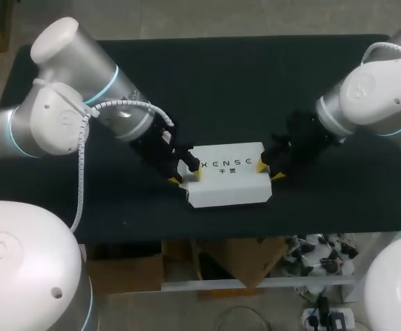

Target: Assemble the packaging by folding the flat box into shape, placing the metal phone stand inside, and closing the box properly

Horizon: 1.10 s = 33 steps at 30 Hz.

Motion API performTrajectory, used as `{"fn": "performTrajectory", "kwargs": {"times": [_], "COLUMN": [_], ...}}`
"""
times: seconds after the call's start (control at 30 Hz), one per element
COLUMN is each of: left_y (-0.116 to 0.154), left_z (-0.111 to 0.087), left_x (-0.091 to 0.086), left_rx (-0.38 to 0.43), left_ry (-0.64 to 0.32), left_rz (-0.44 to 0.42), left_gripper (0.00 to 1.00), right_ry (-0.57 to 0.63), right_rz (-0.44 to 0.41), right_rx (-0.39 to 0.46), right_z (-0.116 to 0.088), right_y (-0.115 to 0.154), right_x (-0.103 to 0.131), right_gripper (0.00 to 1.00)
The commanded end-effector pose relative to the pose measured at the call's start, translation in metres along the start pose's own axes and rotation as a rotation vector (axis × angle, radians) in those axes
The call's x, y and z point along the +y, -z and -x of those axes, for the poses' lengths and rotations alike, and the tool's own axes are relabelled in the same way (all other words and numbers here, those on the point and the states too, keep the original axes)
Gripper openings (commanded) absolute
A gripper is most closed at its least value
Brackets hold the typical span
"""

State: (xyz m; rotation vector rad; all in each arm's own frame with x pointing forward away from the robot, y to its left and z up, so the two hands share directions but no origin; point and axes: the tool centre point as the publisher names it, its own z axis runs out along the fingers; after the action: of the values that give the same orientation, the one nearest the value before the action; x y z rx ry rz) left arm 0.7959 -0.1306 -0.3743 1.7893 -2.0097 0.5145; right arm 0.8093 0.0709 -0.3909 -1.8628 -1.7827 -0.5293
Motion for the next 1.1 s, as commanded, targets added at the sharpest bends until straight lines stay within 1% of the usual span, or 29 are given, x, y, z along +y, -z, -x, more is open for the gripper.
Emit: {"fn": "performTrajectory", "kwargs": {"times": [0.03,0.23,0.57,0.7,0.9,1.1], "left_y": [-0.005,-0.009,-0.013,-0.013,-0.013,-0.008], "left_z": [0.0,0.0,-0.003,-0.005,-0.008,-0.012], "left_x": [0.0,-0.001,-0.004,-0.004,-0.005,-0.006], "left_rx": [0.006,0.032,0.062,0.074,0.069,0.067], "left_ry": [-0.003,0.003,0.035,0.048,0.071,0.088], "left_rz": [0.001,0.003,0.027,0.043,0.067,0.082], "left_gripper": [0.58,0.58,0.52,0.53,0.53,0.53], "right_ry": [0.003,0.007,0.013,0.009,0.0,-0.008], "right_rz": [-0.003,-0.004,-0.005,-0.005,-0.008,-0.008], "right_rx": [0.007,0.018,0.024,0.029,0.033,0.031], "right_z": [0.0,-0.002,-0.006,-0.007,-0.007,-0.01], "right_y": [-0.003,-0.005,-0.007,-0.007,-0.006,-0.002], "right_x": [0.002,0.003,0.002,0.002,0.001,0.0], "right_gripper": [0.46,0.46,0.45,0.46,0.45,0.45]}}
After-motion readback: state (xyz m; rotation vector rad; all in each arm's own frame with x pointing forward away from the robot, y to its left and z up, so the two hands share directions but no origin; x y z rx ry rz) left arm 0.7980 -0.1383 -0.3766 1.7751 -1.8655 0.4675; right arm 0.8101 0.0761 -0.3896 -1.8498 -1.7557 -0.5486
